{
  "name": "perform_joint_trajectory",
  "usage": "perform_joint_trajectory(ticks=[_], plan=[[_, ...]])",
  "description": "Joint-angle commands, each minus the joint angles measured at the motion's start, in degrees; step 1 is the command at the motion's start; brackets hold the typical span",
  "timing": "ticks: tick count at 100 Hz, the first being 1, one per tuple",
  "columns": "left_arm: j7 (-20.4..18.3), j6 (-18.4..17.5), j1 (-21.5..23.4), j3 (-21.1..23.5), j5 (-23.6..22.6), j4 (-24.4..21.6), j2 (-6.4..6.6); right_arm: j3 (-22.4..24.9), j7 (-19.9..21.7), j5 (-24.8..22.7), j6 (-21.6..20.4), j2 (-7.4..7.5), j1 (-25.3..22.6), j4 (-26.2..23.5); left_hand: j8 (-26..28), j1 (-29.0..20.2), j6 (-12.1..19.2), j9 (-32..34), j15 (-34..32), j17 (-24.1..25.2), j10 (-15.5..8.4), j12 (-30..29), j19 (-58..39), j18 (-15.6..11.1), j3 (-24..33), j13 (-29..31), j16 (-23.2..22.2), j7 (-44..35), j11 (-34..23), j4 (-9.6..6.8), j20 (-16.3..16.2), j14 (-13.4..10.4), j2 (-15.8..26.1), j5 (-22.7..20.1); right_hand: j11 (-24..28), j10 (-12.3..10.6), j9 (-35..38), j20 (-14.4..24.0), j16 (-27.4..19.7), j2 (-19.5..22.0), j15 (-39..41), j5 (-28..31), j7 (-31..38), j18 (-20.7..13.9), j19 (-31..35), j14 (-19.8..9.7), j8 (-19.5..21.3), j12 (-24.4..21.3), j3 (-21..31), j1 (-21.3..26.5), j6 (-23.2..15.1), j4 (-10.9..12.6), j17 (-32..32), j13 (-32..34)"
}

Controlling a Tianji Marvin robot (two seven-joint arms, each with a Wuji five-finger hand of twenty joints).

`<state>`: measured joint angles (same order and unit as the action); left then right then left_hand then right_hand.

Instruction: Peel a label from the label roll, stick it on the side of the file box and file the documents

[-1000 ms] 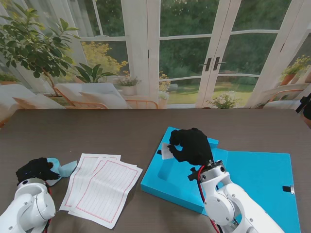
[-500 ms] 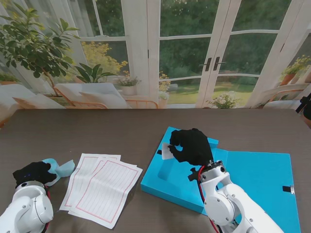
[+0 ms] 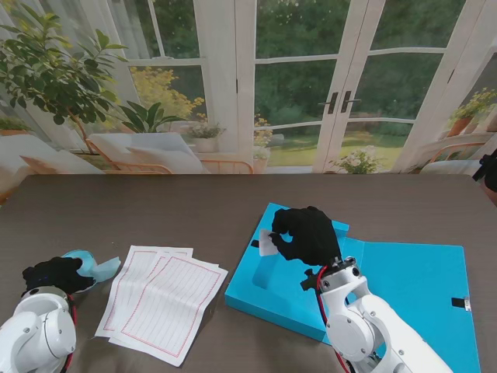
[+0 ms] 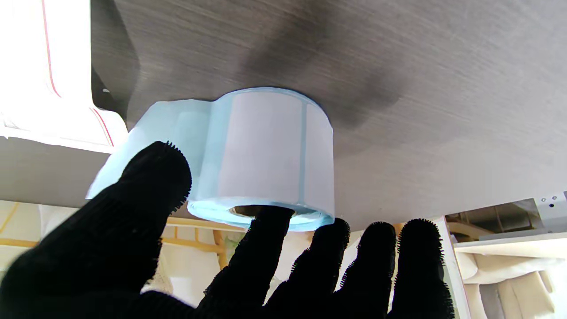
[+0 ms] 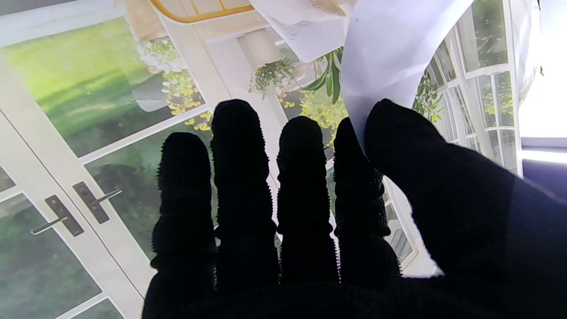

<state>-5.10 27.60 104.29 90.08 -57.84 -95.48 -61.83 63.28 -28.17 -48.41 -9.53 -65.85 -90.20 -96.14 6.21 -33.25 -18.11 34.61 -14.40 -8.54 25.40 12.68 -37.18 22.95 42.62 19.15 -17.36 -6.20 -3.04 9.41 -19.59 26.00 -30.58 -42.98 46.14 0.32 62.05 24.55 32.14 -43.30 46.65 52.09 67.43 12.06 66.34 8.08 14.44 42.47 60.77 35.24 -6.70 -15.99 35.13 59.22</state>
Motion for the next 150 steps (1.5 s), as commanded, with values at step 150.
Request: perform_joint_trajectory(ticks=[150], plan=[[4.51, -26.95, -10.30, -10.26, 16.26, -4.63, -0.90, 3.43, 0.65, 0.17, -0.16, -0.21, -0.08, 0.94, 2.90, -0.39, 0.90, 14.50, -7.63, 1.45, -5.11, 11.07, -16.24, -1.02, -4.55, 9.16, -9.40, -4.74, -6.21, -3.39, -8.34, 0.38, 10.44, -5.07, -0.53, 0.98, -0.51, -0.59, -0.40, 2.49, 0.15, 1.22, 6.27, 0.56, 2.05, 0.31, 2.15, 0.44, 2.13, 5.83, -5.35, 3.68, -7.81, 0.31]])
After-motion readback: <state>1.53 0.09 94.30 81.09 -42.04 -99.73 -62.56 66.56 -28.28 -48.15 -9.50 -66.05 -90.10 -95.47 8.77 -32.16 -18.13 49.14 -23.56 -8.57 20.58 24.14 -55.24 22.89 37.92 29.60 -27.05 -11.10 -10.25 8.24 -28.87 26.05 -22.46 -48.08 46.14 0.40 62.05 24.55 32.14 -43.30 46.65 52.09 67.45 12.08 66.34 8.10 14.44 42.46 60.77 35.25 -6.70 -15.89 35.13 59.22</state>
